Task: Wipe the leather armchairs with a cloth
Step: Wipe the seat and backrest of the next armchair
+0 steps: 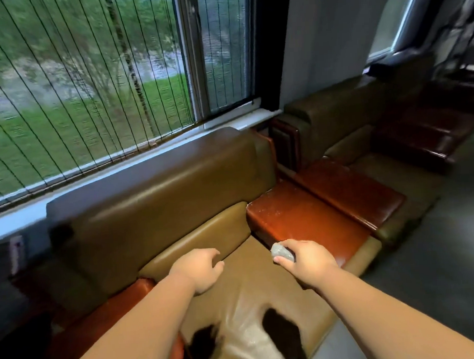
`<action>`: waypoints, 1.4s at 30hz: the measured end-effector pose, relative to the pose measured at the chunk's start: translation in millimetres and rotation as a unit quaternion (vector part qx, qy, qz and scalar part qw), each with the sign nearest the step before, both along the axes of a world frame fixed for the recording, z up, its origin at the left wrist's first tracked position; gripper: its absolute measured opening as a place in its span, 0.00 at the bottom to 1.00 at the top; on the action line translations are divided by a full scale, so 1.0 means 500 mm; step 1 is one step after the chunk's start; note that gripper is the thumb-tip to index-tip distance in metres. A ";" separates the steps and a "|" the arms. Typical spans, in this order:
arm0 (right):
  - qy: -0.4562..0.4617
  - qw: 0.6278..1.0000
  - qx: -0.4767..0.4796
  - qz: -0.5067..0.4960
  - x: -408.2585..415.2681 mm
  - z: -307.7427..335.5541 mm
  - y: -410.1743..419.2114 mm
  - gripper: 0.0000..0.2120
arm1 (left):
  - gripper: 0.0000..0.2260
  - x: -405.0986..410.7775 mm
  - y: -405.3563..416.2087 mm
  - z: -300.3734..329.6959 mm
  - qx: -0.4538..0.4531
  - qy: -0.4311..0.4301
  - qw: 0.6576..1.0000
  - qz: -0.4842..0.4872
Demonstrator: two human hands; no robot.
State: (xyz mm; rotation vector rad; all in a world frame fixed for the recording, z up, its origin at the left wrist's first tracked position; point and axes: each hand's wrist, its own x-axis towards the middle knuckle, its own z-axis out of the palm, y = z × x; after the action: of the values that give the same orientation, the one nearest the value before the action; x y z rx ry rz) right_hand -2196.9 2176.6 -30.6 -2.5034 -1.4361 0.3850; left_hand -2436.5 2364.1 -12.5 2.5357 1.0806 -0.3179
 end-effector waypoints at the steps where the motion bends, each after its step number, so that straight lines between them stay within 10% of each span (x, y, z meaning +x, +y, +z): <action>1: 0.003 1.000 0.000 -0.015 -0.001 0.006 -0.034 0.27 | 0.23 0.013 -0.019 0.009 0.001 -0.005 1.000 -0.013; 29: 0.031 0.973 -0.036 -0.226 0.614 0.084 -0.863 0.26 | 0.18 0.861 -0.756 0.064 -0.012 -0.022 0.963 -0.270; 42: 0.040 0.954 -0.024 -0.295 0.813 0.015 -1.065 0.23 | 0.20 1.121 -0.855 0.013 -0.010 -0.003 0.955 -0.295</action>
State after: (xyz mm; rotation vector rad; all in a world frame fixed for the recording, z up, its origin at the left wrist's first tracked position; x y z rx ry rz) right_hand -1790.4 1644.0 -22.8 -2.7546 -0.5979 0.3964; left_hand -1875.9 1936.8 -5.9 2.7844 0.2832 -0.4677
